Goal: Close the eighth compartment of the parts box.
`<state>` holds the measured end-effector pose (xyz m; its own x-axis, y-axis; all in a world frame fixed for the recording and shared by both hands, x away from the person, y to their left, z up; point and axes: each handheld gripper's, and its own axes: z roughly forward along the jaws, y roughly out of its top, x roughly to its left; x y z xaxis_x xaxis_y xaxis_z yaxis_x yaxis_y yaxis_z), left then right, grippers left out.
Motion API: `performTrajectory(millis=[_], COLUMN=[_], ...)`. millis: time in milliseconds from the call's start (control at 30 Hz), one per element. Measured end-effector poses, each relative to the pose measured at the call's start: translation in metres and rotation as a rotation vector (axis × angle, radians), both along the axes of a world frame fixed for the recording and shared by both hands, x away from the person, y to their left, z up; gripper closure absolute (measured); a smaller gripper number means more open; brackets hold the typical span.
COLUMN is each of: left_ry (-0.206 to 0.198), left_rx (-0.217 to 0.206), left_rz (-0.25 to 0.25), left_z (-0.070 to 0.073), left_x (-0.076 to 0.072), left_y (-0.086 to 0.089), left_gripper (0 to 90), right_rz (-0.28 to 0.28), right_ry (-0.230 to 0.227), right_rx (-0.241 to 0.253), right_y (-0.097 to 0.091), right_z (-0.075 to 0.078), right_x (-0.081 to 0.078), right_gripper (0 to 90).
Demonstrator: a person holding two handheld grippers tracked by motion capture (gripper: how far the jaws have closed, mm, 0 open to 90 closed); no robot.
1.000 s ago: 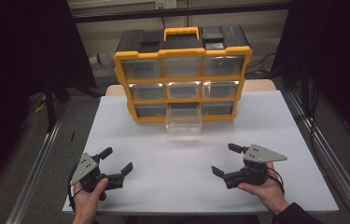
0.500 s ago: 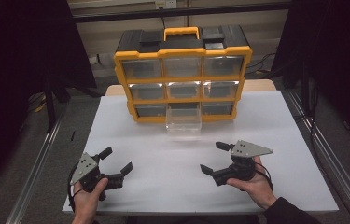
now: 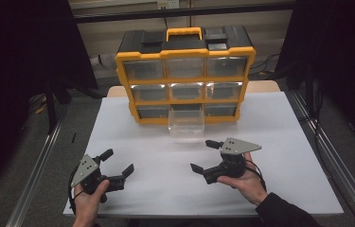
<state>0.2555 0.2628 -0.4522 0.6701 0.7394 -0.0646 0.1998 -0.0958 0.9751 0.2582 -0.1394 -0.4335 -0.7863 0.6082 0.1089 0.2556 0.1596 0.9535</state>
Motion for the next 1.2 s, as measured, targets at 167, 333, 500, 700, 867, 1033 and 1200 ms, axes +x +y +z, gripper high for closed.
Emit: performTrajectory(millis=[167,333,500,700,867,1033,1200], left_ry=[0.004,0.002,0.002,0.001,0.000,0.000,-0.002], left_rx=[-0.040,-0.018,-0.012,-0.017,-0.009,-0.017,-0.005], left_rz=[0.017,0.007,0.010,0.010,0.007,0.010,0.008], left_z=[-0.001,0.000,0.000,0.000,0.000,0.000,0.000], left_x=[0.000,0.000,0.000,0.000,0.001,0.000,0.000], left_y=[-0.003,-0.002,-0.001,-0.001,-0.001,-0.001,0.000], left_gripper=[2.4,2.4,2.4,2.4,2.4,2.4,2.4], right_rz=[0.015,0.024,0.028,0.015,0.002,-0.002,0.007], right_ry=[0.000,0.016,0.014,0.023,0.031,0.036,0.048], right_rx=[-0.009,-0.013,-0.020,-0.027,-0.024,-0.028,-0.032], right_y=[0.009,0.014,0.022,0.025,0.025,0.024,0.023], right_z=[-0.001,-0.003,-0.004,-0.007,-0.008,-0.010,-0.010], right_x=[0.004,0.007,0.012,0.017,0.020,0.023,0.025], right_gripper=[5.4,8.0,15.4,21.8,27.5,38.8,49.1])
